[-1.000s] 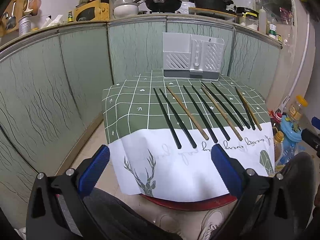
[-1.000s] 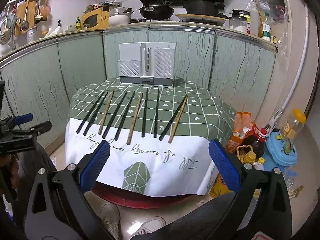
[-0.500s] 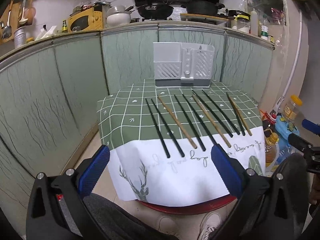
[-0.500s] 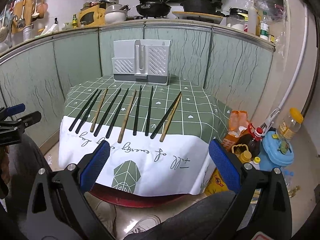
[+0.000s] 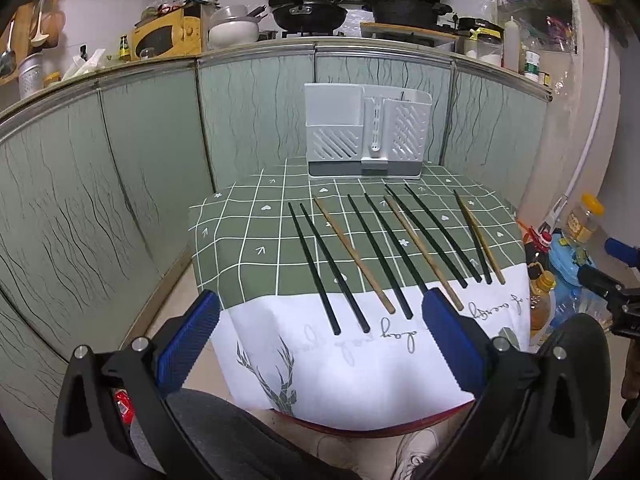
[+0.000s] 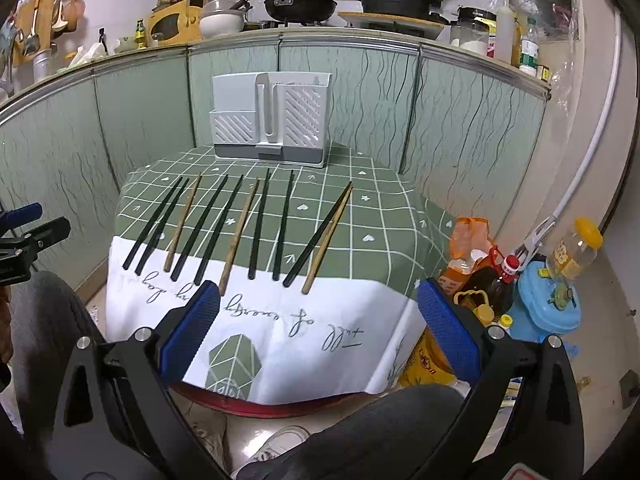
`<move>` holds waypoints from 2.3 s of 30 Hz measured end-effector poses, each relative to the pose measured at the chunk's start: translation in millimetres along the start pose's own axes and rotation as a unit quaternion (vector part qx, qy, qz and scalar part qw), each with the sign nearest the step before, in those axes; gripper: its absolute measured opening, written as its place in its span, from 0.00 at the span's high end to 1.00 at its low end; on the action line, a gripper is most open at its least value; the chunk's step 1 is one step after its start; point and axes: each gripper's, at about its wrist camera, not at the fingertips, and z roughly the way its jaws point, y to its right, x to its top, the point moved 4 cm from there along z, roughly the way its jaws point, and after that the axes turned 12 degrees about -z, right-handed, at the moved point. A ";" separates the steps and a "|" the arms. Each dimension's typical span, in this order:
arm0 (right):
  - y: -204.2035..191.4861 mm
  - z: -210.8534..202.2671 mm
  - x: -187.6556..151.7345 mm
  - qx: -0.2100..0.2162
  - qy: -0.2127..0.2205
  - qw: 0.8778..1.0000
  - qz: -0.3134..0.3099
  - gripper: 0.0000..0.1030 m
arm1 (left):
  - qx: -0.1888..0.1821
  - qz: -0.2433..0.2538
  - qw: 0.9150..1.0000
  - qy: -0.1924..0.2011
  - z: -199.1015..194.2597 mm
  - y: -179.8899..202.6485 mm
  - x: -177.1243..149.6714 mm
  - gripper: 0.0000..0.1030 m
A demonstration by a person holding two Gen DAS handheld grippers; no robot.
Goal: Organize utensils
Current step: 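Move both grippers open toward the row of chopsticks on the cloth, then grasp a black chopstick with the left gripper while the right gripper grasps a wooden chopstick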
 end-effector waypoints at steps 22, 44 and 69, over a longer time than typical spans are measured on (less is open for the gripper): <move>23.5 51.6 19.2 0.012 0.002 1.000 0.020 0.08 | 0.048 0.011 0.999 -0.010 58.1 -8.1 11.5 0.05; 29.8 140.7 -1.5 -0.004 -0.073 0.997 0.017 0.23 | 0.070 0.011 0.995 -0.064 129.0 -7.9 -27.3 0.52; 13.6 168.4 -12.2 0.010 -0.092 0.993 0.069 0.94 | 0.065 -0.005 0.997 -0.043 136.3 -13.0 -26.2 0.94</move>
